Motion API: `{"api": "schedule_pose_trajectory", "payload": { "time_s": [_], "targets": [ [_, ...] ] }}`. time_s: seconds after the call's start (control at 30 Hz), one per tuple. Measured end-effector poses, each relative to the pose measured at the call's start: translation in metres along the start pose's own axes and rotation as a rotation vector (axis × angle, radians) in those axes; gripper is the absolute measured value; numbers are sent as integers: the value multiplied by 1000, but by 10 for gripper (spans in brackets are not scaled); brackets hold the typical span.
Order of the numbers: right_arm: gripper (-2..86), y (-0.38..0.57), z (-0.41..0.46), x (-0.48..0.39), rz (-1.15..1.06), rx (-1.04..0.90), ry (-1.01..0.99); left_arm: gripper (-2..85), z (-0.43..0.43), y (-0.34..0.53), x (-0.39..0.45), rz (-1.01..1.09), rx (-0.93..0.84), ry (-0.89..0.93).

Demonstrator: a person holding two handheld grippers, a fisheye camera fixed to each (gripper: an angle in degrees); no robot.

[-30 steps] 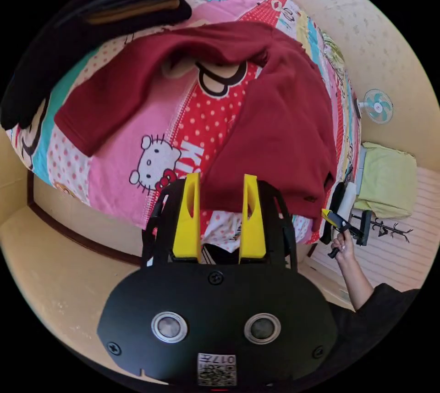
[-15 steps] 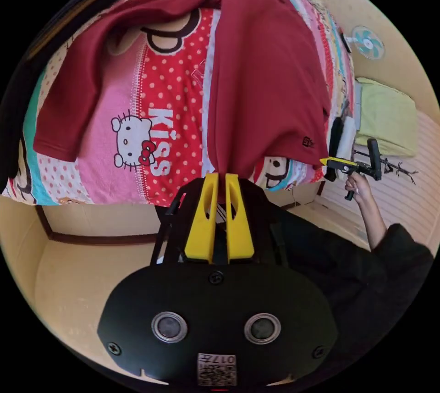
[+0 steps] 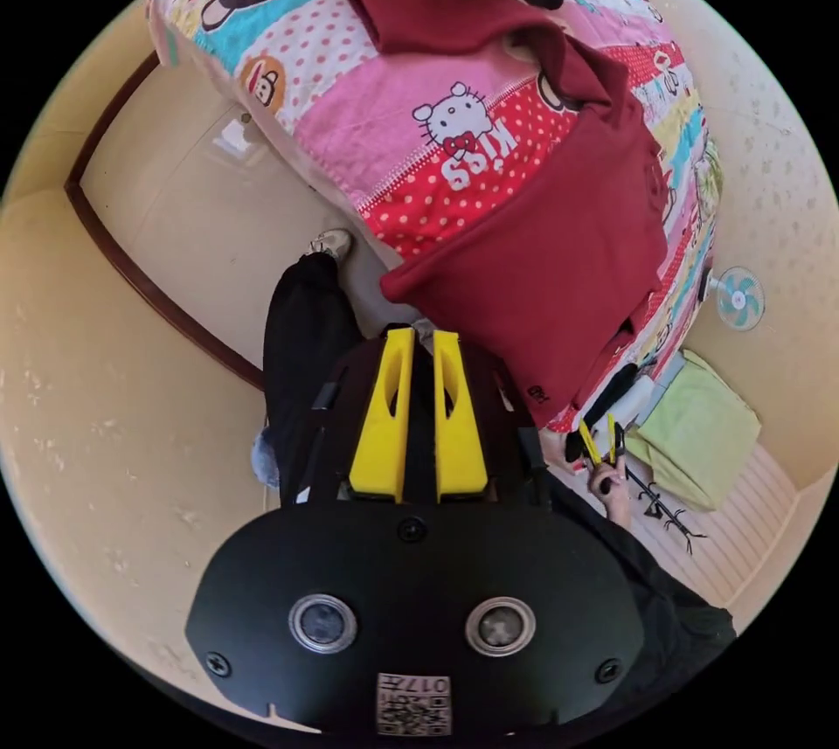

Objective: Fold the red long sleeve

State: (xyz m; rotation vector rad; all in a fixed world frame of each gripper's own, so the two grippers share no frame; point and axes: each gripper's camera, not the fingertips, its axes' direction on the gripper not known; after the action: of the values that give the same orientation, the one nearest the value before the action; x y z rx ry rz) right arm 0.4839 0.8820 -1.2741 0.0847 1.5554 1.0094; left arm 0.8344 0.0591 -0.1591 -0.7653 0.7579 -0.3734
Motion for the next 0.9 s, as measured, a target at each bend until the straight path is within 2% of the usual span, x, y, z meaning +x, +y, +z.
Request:
{"api": "schedule_pose_trajectory", "payload": {
  "time_s": [0.07,0.17,0.27,0.33,0.37,0.43,0.47,0.53,0.6,0.67,0.7,0.73,0.8,0.9],
  "targets": [
    [124,-11,-4,20,137,86,-107,49,-9,5,15,38,15,-52],
    [48,-34,12,23,128,65,-5,48,-22,11,43,111,33,-88],
    [36,-45,5,-10,-27,-55,101,48,-36,15,69,158,44,-140],
    [33,-36,-43,-74,-349,-118,182,46,-45,19,82,192,54,-185],
    [33,-30,-62,-91,-433,-101,226,47,-51,22,89,213,56,-206],
    [34,-3,-143,-143,-683,32,460,47,-57,26,95,232,63,-223],
    [35,1,-162,-150,-711,80,524,47,-61,28,97,235,68,-223],
    [40,2,-225,-153,-716,303,696,47,-64,31,99,228,70,-207],
    [55,-10,-259,-130,-595,452,734,50,-66,34,98,195,69,-161],
    [84,-21,-274,-95,-434,505,687,51,-68,37,97,169,71,-123],
    [103,-22,-274,-72,-370,495,573,52,-71,39,97,156,74,-101],
    [108,-19,-262,-52,-371,461,422,52,-73,40,97,150,77,-93],
    [114,-16,-226,-30,-391,386,264,53,-83,45,98,137,88,-78],
    [122,-23,-156,-6,-346,310,153,54,-99,48,97,126,85,-89]
  ]
}}
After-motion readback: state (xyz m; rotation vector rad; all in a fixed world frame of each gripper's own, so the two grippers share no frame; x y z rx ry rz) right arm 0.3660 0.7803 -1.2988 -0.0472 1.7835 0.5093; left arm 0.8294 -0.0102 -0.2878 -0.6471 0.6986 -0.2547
